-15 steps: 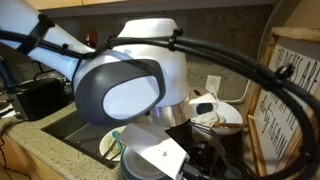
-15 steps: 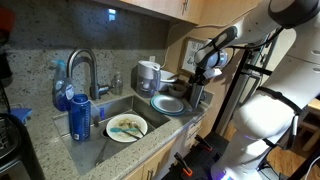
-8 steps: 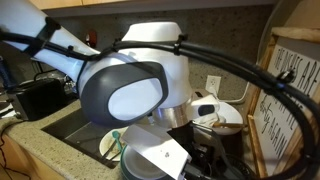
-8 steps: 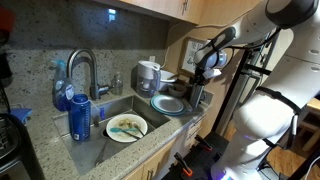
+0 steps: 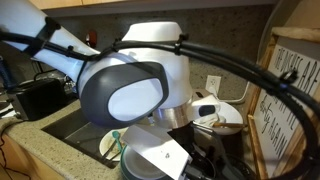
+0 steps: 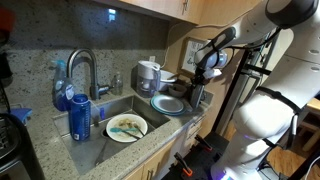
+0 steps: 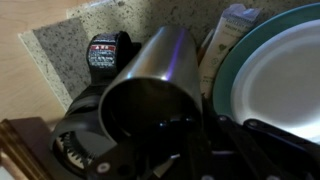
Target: Pick up the flask and put it in the sink
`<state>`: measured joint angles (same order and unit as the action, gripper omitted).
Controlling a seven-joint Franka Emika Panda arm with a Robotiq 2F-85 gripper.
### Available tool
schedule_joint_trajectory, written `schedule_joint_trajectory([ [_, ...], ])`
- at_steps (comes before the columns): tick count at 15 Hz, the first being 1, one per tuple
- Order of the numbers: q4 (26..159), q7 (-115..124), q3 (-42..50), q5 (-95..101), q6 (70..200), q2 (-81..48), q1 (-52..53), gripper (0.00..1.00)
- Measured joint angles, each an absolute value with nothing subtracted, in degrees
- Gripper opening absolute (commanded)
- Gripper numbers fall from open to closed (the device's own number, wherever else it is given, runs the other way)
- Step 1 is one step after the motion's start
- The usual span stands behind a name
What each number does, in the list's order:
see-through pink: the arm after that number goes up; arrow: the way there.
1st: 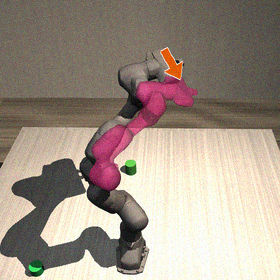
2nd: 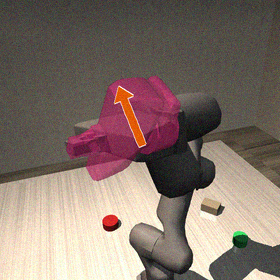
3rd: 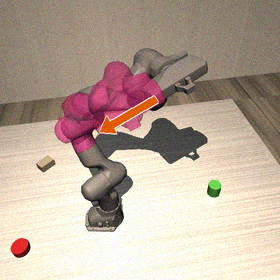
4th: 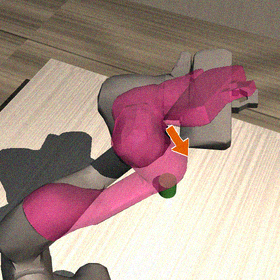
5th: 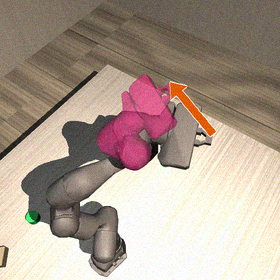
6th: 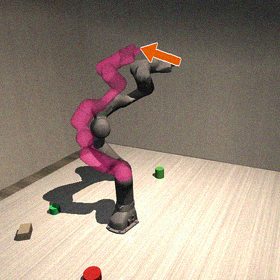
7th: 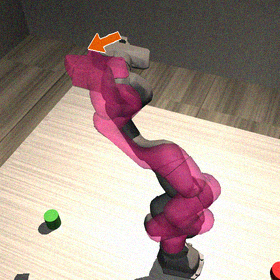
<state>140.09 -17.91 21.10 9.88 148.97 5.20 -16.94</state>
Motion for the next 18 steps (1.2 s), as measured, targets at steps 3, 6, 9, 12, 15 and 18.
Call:
schedule_joint_trajectory([
  [3,140.0,-17.8,21.0,9.9,148.3,5.2,-16.9,0.04],
  [6,139.3,-17.8,21.0,10.1,145.8,5.2,-17.0,0.04],
  [9,138.0,-17.8,21.0,10.2,142.0,5.3,-17.0,0.04],
  [12,136.4,-17.7,20.5,10.1,138.7,6.0,-17.0,0.04],
  [15,135.1,-17.6,19.6,10.1,136.1,7.8,-16.8,0.04],
  [18,133.8,-17.6,18.4,9.7,134.2,10.2,-16.4,0.05],
])
